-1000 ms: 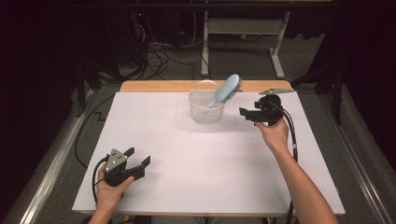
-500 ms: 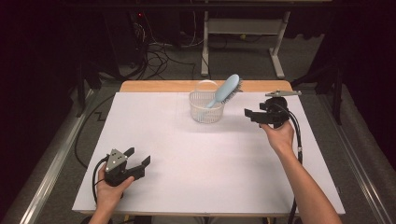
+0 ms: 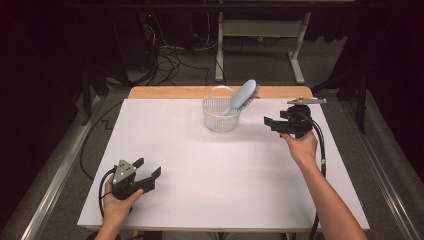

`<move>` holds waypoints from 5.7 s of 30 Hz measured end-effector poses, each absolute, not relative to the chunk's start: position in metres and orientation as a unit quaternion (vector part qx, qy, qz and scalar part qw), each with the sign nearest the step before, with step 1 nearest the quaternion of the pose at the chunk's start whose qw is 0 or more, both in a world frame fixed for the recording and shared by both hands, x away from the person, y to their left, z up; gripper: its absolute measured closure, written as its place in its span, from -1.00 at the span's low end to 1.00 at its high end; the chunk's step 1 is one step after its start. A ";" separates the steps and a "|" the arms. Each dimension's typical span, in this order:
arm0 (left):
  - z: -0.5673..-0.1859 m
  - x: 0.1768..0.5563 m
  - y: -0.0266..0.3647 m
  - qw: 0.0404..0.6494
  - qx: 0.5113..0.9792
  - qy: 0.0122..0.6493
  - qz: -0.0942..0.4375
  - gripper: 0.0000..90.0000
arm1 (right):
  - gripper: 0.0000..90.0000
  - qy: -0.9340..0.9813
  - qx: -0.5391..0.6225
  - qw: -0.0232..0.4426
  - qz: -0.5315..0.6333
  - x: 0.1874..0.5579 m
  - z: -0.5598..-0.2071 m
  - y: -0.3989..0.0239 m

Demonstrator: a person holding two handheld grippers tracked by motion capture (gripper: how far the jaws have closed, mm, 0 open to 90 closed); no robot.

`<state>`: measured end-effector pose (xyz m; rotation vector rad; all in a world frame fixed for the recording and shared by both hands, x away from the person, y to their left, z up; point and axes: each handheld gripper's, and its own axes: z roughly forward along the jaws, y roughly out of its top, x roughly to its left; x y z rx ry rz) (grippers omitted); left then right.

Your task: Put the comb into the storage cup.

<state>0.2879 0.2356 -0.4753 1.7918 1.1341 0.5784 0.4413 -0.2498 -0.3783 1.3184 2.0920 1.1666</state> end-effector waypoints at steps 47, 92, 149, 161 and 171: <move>-0.475 0.289 0.235 0.451 0.728 0.458 0.237 -0.38 | -0.38 0.735 0.474 0.223 0.431 0.413 -0.373 -0.283; -0.474 0.288 0.236 0.455 0.725 0.460 0.237 -0.38 | -0.38 0.729 0.466 0.220 0.452 0.385 -0.385 -0.290; -0.474 0.287 0.235 0.456 0.724 0.461 0.235 -0.38 | -0.43 0.718 0.464 0.233 0.464 0.348 -0.398 -0.310; -0.474 0.287 0.234 0.457 0.724 0.460 0.234 -0.38 | -0.43 0.714 0.463 0.232 0.471 0.341 -0.403 -0.311; -0.474 0.287 0.235 0.458 0.723 0.461 0.234 -0.38 | -0.43 0.712 0.462 0.233 0.475 0.332 -0.406 -0.313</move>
